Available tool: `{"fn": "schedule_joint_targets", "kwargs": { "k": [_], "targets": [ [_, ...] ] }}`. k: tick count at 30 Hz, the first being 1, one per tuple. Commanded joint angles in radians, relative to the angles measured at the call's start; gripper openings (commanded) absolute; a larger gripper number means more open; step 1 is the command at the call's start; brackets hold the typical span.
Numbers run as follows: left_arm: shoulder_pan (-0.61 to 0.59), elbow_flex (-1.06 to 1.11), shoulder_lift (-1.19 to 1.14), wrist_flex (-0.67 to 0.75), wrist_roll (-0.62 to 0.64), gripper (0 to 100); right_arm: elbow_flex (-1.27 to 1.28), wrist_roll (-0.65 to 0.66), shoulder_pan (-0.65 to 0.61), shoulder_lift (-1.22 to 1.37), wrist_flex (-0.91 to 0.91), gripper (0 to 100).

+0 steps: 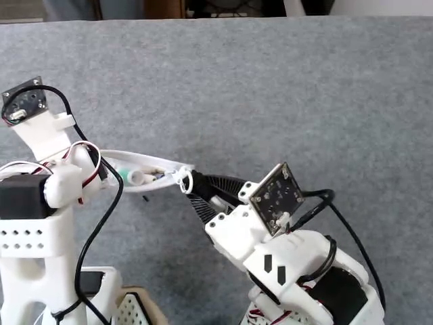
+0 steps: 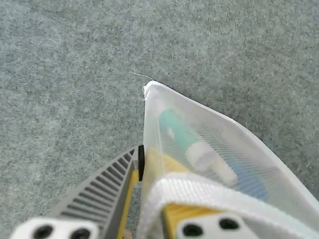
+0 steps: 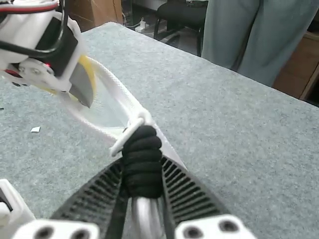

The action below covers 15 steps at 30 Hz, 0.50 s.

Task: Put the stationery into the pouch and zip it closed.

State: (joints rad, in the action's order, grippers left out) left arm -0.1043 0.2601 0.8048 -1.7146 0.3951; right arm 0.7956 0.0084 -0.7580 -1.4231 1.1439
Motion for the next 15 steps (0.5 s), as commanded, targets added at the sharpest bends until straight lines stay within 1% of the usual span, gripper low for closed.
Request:
{"fn": "schedule_joint_targets", "kwargs": {
  "k": [1, 3, 4, 15],
  "targets": [
    [0.008, -0.008, 0.012, 0.009, 0.002, 3, -0.016, 0.009, 0.002, -0.004, -0.026, 10.0],
    [0.008, -0.008, 0.012, 0.009, 0.002, 3, 0.007, 0.006, 0.002, -0.004, -0.028, 15.2],
    [0.008, -0.008, 0.012, 0.008, 0.002, 3, 0.021, 0.005, 0.002, -0.004, -0.025, 16.3],
    [0.008, -0.008, 0.012, 0.008, 0.002, 3, 0.097, 0.008, 0.002, -0.004, -0.052, 15.9]
  ]
}}
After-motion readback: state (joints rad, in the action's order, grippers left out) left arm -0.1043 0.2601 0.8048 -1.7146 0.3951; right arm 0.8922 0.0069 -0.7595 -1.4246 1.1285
